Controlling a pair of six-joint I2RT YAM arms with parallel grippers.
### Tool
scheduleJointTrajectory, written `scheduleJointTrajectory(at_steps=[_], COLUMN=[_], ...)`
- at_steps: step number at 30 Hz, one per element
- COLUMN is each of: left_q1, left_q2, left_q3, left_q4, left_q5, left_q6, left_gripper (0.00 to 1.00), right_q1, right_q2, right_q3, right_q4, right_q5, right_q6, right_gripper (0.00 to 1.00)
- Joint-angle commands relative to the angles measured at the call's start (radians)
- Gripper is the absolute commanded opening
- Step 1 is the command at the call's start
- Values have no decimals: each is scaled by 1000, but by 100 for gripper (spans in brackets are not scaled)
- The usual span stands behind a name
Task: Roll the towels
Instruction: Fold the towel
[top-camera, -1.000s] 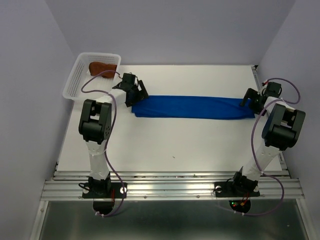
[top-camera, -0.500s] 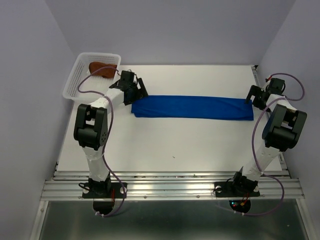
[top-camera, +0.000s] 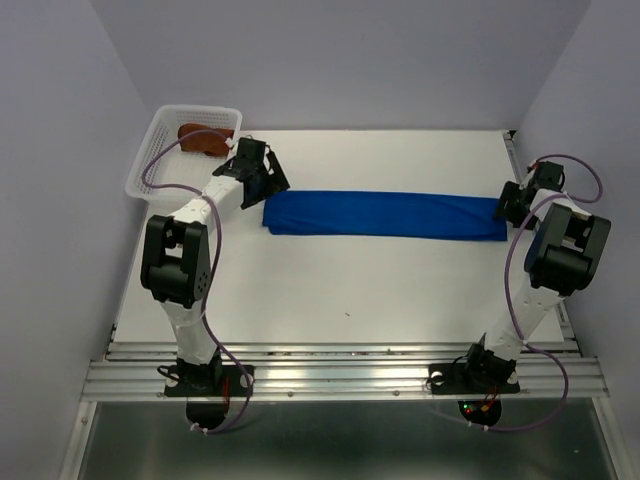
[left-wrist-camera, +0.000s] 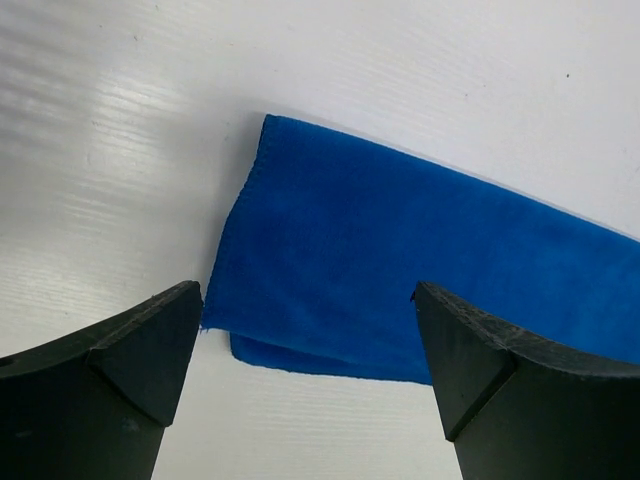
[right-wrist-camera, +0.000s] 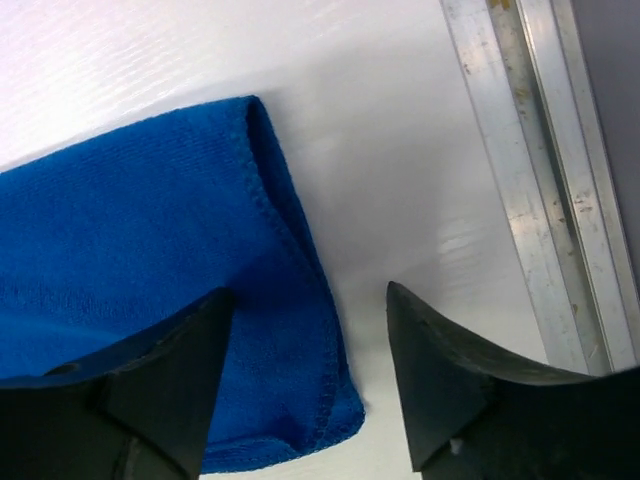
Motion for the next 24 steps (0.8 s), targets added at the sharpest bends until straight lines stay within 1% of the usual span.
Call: scheduleJointTrajectory(at_steps=[1,3,4,6,7,8,9,10,11,12,13,14,15,16,17,18,19,20,21,24], left_q1=[1,1,1,1,1,1,1,1,1,1,0,-5,-7,-7,-8,-10,-10,-8,-11,-13], left_q2=[14,23,26,42,46,59,63,72,80,86,95,115,126,138,152,154,158,160,160,169], left_q3=[-15,-14,-15,-18,-20,-23,-26,-40,-46,-52,-55,-58,-55,-52,-54,-58,-63,-66,-71,-77], left_q4=[-8,-3,-2,9,15,20,27,49,63,78,93,110,109,104,100,103,103,103,106,112], left_q5=[-9,-5,4,18,33,37,43,55,57,95,131,141,150,147,146,144,144,146,144,147], left_q6=[-7,-9,-7,-4,0,-3,-3,9,17,17,32,33,37,36,34,34,29,31,31,39], left_gripper=[99,99,99,99,99,99,94,83,75,66,61,46,39,35,21,15,4,4,0,0], right_q1=[-10,-10,-10,-10,-10,-10,-10,-10,-10,-10,-10,-10,-10,-10,-10,-10,-10,-10,-10,-10], right_q2=[37,39,30,16,7,-13,-24,-41,-47,-52,-58,-64,-76,-82,-89,-95,-98,-99,-102,-115], right_q3=[-9,-9,-9,-3,6,23,23,39,51,63,72,89,95,102,108,121,129,138,157,181], right_q4=[-51,-51,-51,-51,-49,-49,-49,-46,-45,-48,-46,-46,-49,-49,-49,-54,-61,-70,-80,-115], right_q5=[-77,-49,-36,1,11,34,35,62,76,73,67,56,35,30,30,24,25,25,12,-48], right_q6=[22,33,34,42,36,33,22,13,8,-1,-1,-43,-57,-59,-61,-67,-68,-71,-74,-76], right_gripper=[53,35,23,17,12,11,9,7,4,3,2,2,1,1,1,1,1,1,1,1])
